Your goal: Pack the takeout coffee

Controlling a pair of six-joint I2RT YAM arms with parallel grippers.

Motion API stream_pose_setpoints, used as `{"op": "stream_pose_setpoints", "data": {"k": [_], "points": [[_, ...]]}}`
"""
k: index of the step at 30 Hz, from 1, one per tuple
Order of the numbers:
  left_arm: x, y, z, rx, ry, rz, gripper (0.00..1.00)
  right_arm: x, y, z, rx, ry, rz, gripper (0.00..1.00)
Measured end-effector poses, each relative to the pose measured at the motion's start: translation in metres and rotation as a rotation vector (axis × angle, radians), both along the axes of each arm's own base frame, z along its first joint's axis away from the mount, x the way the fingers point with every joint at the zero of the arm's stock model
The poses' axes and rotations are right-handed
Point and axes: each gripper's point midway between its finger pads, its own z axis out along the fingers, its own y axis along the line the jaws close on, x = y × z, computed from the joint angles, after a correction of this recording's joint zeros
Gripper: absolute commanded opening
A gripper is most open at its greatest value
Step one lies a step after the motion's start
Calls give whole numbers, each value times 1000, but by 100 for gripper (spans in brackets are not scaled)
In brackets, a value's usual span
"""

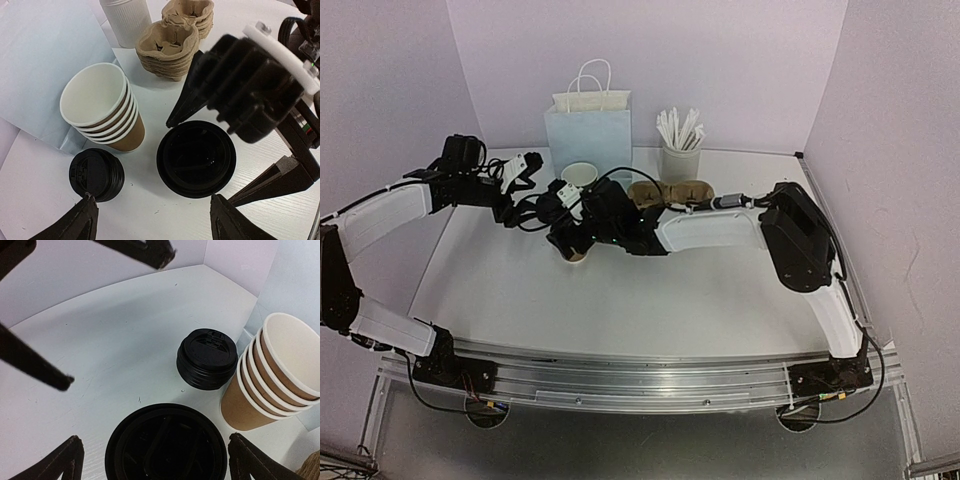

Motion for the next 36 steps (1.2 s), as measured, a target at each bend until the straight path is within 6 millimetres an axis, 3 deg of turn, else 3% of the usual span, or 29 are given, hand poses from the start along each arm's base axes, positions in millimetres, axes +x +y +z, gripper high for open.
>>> {"op": "stream_pose_setpoints", "data": {"k": [3, 6, 11, 15, 18, 22, 28, 31, 36], "points": [[8, -2, 16, -22, -23, 9, 76, 0, -2, 2, -8, 6, -1, 96], [21, -4, 49, -60, -84, 23, 78, -3, -7, 18, -1, 16, -1, 96], [55, -6, 114, -124, -220, 48, 83, -14, -31, 85, 92, 38, -18, 96], [100, -13, 155, -138, -333, 45, 85, -21, -62, 143, 182, 20, -42, 96], [127, -20, 163, -122, -353, 28, 85, -20, -83, 165, 214, 1, -71, 96], [175, -33, 173, -97, -405, -7, 84, -14, -107, 150, 184, 14, -127, 96], [219, -49, 165, -112, -381, -42, 80, -8, -132, 97, 77, 68, -196, 96], [228, -55, 158, -135, -358, -56, 76, -8, -142, 83, 46, 86, -222, 95], [228, -67, 140, -152, -303, -90, 66, -9, -152, 87, 56, 88, -247, 95]]}}
